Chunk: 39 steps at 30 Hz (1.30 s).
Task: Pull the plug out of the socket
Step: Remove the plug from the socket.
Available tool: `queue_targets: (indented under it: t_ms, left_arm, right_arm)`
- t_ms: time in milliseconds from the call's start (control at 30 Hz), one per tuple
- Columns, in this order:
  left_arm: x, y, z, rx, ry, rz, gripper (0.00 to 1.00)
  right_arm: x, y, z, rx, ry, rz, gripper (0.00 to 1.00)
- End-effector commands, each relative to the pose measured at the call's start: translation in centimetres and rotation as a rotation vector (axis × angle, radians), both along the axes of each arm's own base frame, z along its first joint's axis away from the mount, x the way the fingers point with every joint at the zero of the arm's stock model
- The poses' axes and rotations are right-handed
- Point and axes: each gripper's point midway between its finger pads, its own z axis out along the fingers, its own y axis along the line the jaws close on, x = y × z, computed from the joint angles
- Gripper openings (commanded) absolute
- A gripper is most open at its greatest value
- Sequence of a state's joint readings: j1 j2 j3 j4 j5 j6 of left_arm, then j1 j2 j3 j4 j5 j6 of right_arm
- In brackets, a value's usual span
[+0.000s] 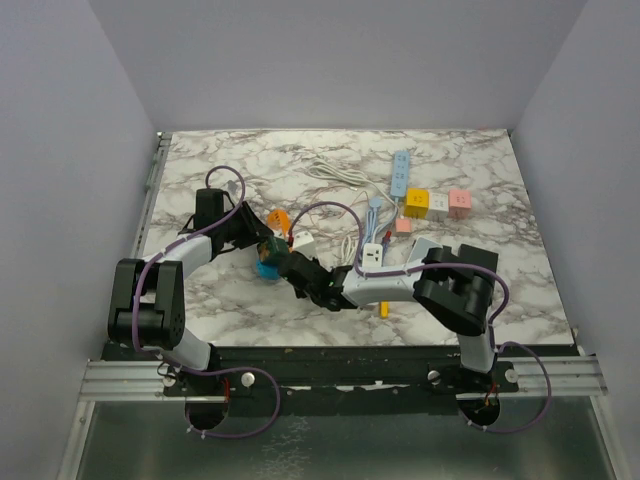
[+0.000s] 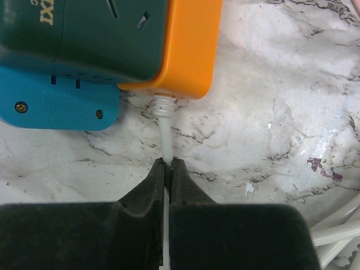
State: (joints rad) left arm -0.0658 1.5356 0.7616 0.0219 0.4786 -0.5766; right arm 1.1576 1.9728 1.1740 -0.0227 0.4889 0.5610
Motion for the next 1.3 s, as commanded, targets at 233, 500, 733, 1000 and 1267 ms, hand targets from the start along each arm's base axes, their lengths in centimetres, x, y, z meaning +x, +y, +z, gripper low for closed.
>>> queue_targets:
  t_ms: [233,500,733,1000,1267]
  left_arm:
    - [0.1,0.0,1.0,0.026,-0.051,-0.016,0.0]
    - [0.1,-0.9,2.8,-0.005,-0.127,-0.049,0.0]
    - [-0.2,-1.9,3.9,-0.008,-0.178,-0.085,0.0]
    - [-0.3,-2.3,3.8,-0.006,-0.18,-0.096,0.0]
    - [-0.2,-2.2,4.6,0.001,-0.206,-0.093,0.0]
  right_arm:
    - [-0.3,-2.3,3.6,0.032,-0.04,-0.063,0.57]
    - [3.6,-6.0,10.8,0.195,-0.111,-0.109,0.87]
    - [7.4,-5.7,14.0,0.403,-0.043,-0.027,0.91]
    - [9.5,-3.9,11.0,0.468,0.097,-0.036,0.88]
    - [8.9,-4.2,10.3,0.477,0.112,-0.041,0.87]
